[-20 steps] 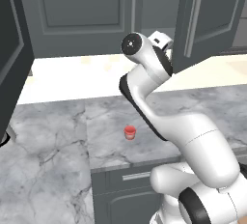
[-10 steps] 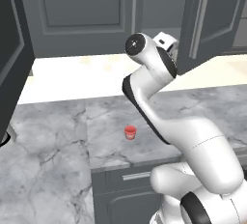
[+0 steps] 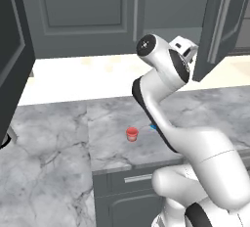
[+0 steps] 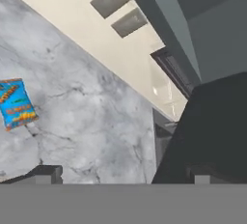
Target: Pick the pan from the cabinet and place it on the stove. Then turn on the stove burner for the pan.
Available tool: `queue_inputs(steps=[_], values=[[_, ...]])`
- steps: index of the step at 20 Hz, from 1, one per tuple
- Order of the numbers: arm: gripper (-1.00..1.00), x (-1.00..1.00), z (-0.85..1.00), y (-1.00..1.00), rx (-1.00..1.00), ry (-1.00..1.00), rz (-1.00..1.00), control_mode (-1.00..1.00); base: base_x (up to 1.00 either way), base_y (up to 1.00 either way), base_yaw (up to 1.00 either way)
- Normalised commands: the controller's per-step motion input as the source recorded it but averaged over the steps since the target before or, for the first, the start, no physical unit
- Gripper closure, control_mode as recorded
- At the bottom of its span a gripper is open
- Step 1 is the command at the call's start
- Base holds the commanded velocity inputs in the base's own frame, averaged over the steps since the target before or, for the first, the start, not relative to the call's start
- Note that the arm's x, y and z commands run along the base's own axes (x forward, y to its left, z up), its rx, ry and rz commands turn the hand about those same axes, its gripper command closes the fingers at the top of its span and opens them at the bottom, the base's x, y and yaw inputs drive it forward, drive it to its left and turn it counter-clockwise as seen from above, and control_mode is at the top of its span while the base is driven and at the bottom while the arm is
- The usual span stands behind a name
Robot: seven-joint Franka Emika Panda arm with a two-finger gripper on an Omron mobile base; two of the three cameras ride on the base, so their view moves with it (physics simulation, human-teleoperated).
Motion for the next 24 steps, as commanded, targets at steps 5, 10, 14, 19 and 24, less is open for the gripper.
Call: queue_inputs(steps=[5, 10, 14, 19, 24], values=[[-1.00, -0.43, -0.20, -0.77, 0.00, 0.06, -0.10, -1.00, 0.00, 0.00, 0.00], [-1.00, -0.52, -0.26, -0.81, 0.00, 0.02, -0.10, -1.00, 0.00, 0.00, 0.00], [-1.00, -0.58, -0.19, -0.77, 0.00, 0.00, -0.10, -1.00, 0.00, 0.00, 0.00], [-1.00, -0.34, -0.04, -0.76, 0.00, 0.01, -0.08, -1.00, 0.00, 0.00, 0.00], [-1.00, -0.02, 0.00, -0.73, 0.04, 0.01, -0.04, -1.00, 0.00, 0.00, 0.00]])
